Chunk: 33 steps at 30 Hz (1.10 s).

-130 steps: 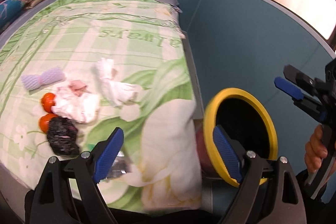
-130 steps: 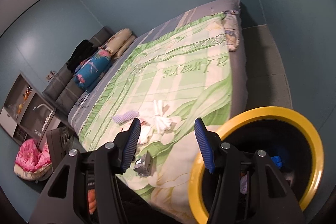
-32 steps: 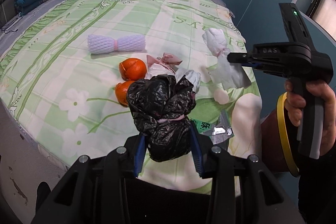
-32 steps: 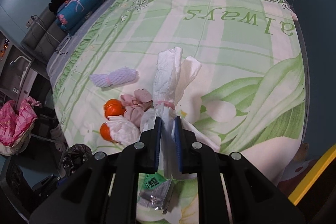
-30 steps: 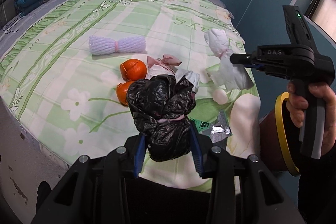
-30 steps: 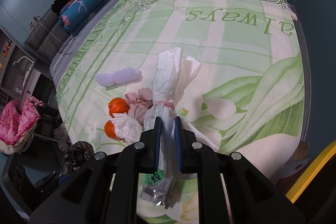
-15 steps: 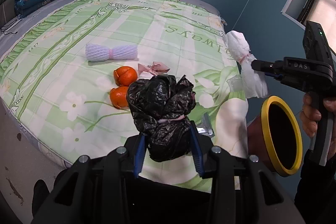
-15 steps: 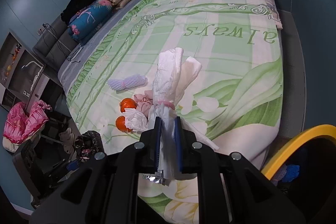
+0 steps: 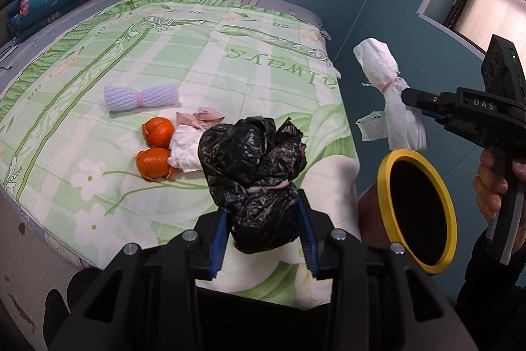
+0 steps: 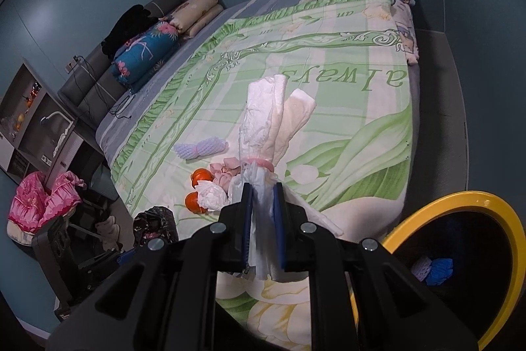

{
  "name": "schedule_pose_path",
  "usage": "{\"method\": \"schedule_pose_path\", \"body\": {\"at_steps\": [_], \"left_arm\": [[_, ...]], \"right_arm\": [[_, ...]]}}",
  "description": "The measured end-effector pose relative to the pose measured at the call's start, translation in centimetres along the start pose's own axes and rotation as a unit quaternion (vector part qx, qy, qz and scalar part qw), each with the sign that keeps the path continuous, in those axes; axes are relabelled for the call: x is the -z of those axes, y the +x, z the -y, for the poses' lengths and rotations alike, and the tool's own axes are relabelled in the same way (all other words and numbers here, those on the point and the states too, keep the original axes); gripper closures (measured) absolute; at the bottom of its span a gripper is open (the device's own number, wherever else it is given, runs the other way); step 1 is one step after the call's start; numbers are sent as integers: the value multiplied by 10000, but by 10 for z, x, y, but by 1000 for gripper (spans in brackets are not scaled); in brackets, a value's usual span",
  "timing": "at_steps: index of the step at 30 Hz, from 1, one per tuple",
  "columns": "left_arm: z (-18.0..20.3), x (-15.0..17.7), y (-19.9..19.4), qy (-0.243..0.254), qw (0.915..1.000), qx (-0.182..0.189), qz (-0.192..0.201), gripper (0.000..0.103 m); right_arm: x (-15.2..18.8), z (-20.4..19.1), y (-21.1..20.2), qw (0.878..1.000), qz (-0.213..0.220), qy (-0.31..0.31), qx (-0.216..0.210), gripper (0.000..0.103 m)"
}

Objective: Collect trash
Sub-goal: 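Lift the black bag and white paper bundle and carry both over the yellow bin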

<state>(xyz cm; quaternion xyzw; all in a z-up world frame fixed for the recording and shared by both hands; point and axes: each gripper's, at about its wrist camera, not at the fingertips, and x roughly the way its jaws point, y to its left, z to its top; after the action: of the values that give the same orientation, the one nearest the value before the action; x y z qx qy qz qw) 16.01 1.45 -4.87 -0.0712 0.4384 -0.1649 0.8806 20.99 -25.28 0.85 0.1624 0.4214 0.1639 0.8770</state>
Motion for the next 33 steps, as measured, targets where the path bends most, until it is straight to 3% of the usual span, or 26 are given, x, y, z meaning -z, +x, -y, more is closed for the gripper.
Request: {"method": "schedule_pose_path", "body": {"at_steps": [16, 33], "left_arm": [[71, -7, 9, 466, 9978, 480, -31, 67], [141, -4, 33, 1029, 9899, 917, -334, 67]], "right_arm": [[10, 41, -60, 9981, 533, 283, 154, 91], [35, 94, -111, 9920, 950, 726, 414, 91]]}}
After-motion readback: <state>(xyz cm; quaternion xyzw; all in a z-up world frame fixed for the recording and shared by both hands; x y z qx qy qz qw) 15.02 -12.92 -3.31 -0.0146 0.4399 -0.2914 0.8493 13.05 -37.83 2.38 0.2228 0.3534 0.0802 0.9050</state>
